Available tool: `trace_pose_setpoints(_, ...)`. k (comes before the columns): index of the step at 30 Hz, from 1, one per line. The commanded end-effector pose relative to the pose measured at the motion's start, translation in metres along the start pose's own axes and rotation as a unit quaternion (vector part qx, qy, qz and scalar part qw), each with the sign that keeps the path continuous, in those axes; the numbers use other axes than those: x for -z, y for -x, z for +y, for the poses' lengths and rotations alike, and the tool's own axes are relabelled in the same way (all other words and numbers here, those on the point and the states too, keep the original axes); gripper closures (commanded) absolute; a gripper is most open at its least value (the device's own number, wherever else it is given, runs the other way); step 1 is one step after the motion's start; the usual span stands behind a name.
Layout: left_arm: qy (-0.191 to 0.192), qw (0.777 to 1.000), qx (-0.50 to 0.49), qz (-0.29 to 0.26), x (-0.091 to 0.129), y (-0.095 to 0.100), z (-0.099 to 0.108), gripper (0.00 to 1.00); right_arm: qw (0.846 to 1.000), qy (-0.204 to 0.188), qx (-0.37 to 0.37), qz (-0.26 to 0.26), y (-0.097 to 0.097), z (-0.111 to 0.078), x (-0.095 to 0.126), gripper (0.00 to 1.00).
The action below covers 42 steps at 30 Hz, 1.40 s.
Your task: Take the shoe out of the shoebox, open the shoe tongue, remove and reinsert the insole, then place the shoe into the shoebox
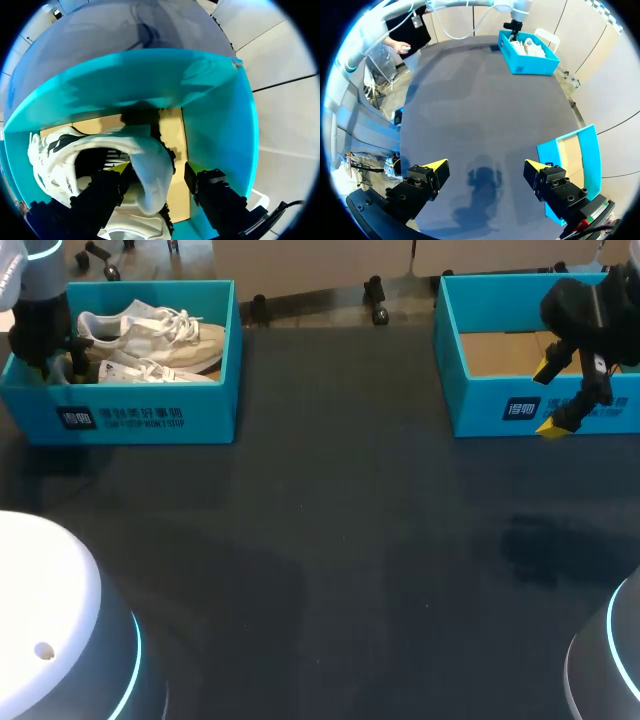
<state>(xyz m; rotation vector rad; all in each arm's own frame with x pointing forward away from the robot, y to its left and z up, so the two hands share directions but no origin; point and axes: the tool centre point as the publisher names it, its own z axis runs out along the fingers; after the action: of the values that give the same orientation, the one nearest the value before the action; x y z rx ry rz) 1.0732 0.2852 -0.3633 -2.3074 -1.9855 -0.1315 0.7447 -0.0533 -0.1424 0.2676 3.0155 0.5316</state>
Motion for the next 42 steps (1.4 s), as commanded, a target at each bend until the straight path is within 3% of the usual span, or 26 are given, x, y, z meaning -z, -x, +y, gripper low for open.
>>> trace_pose_setpoints(1,-0.012,1.000,-0.001,-0.003,-0.008,-0.001,0.005,0.40,1.000,-0.001,0.000,0.001,0.001,0.001,-0.001,0.00)
trace_pose_setpoints(5,-0.015,1.000,-0.001,-0.007,-0.008,-0.002,0.003,0.66,1.000,-0.001,0.000,0.001,0.001,0.001,-0.001,0.00)
trace_pose_setpoints(13,-0.020,1.000,-0.012,-0.005,-0.007,-0.005,-0.001,1.00,1.000,-0.001,0.000,0.001,0.001,0.001,-0.001,0.00)
trace_pose_setpoints(21,-0.020,0.999,-0.028,0.001,0.005,-0.009,-0.003,1.00,1.000,-0.001,0.000,0.001,0.001,0.001,-0.001,0.00)
trace_pose_setpoints(42,-0.005,0.999,-0.037,0.003,0.090,-0.019,-0.014,1.00,1.000,-0.001,0.000,0.001,0.001,0.001,-0.001,0.00)
